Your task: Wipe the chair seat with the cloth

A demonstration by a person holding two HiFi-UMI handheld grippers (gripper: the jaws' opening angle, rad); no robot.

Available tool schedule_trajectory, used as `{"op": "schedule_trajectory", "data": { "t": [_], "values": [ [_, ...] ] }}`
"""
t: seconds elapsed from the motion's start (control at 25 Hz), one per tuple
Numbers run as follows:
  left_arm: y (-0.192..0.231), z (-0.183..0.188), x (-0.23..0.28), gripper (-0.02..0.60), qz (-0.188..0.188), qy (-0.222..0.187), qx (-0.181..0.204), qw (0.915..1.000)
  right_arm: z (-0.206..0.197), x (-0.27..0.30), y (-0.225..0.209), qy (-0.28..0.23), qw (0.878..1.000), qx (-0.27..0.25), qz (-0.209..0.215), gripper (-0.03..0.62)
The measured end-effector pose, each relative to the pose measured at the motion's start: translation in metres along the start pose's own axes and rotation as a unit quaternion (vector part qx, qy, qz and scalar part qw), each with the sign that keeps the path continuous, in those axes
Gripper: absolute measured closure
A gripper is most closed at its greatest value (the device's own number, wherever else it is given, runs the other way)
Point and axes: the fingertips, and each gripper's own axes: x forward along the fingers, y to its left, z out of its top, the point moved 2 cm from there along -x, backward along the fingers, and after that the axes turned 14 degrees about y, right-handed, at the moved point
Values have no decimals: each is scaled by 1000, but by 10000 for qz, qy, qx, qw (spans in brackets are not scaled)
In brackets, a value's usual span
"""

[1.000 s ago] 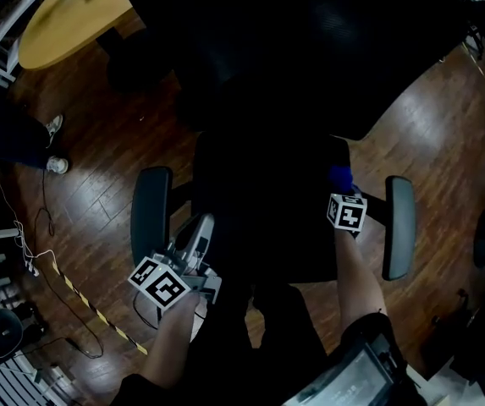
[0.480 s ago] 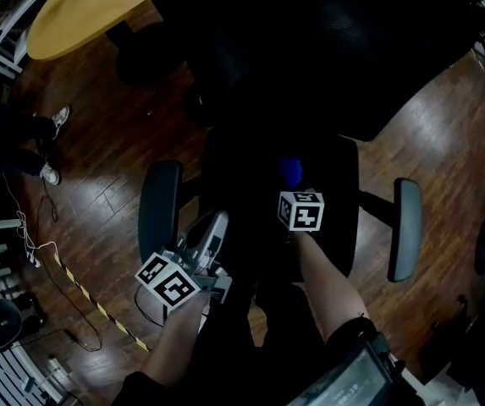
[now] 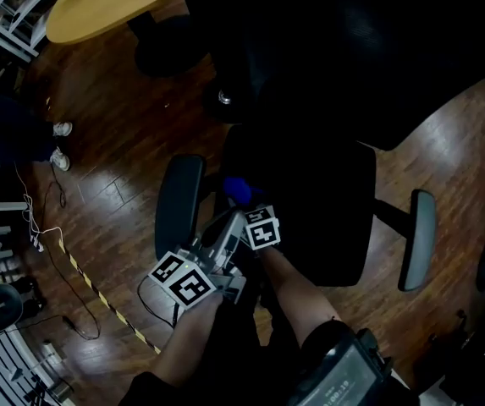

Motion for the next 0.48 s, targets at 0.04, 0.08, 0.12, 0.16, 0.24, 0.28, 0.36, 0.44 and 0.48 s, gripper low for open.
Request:
{"op": "schedule_trajectory", "data": {
  "t": [0.04, 0.08, 0.12, 0.16, 0.24, 0.28, 0.36, 0.44, 0.48],
  "values": [
    [2, 1, -1, 588, 12, -8, -7, 10000, -1, -2, -4, -37, 10000, -58, -57, 519],
    [4, 2, -2, 589, 14, -30, -25, 10000, -3, -4, -10, -28, 9998, -82, -154, 519],
    [6, 3, -3, 588, 11, -55, -53, 10000, -7, -7, -19, -2, 9996, -54, -266, 519],
    [7, 3, -4, 588, 8, -72, -81, 9999, -12, -12, -29, 23, 9993, 18, -380, 519],
    [8, 4, -6, 588, 19, -73, -99, 9999, -27, -28, -57, 47, 9977, 215, -640, 519],
    [9, 4, -7, 588, 29, -68, -93, 9999, -35, -39, -73, 47, 9964, 325, -784, 519],
    [9, 6, -8, 588, 32, -61, -79, 9999, -52, -63, -110, 35, 9925, 598, -1068, 519],
    [9, 5, -8, 588, 29, -20, -44, 10000, -70, -93, -146, 18, 9866, 869, -1381, 519],
    [9, 5, -7, 588, 32, 8, -24, 10000, -79, -109, -164, 35, 9826, 985, -1575, 519]
  ]
}}
